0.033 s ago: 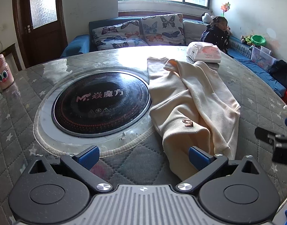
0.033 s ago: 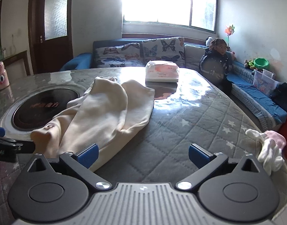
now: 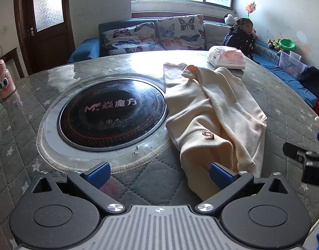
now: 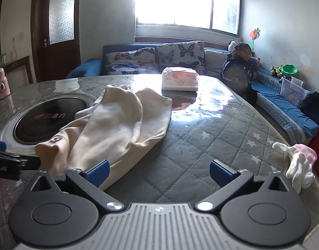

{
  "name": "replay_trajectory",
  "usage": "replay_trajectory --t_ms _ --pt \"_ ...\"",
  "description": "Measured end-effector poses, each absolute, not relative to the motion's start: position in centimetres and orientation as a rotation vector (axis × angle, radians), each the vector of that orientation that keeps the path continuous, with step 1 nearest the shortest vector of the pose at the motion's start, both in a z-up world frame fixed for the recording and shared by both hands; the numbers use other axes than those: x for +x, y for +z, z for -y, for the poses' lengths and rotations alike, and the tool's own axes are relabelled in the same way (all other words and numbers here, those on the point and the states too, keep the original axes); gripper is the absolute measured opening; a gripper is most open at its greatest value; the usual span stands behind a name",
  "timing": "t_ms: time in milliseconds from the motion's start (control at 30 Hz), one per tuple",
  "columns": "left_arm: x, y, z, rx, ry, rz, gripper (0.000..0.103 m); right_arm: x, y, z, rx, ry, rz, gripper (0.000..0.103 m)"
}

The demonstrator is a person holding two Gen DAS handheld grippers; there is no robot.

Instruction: Fold clothes

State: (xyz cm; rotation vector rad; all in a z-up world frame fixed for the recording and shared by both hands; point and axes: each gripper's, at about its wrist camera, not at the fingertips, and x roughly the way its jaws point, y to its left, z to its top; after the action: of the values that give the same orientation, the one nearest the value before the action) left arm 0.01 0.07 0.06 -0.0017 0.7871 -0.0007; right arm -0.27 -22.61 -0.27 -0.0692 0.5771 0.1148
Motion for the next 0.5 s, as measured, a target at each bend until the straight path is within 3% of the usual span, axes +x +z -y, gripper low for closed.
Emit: replay_trajectory --t_ms 500 --pt "-1.6 -0.4 0.1 -0.019 0.014 -0.784 0.103 -2.3 -0.8 20.7 -0.046 0.146 -0.63 0.103"
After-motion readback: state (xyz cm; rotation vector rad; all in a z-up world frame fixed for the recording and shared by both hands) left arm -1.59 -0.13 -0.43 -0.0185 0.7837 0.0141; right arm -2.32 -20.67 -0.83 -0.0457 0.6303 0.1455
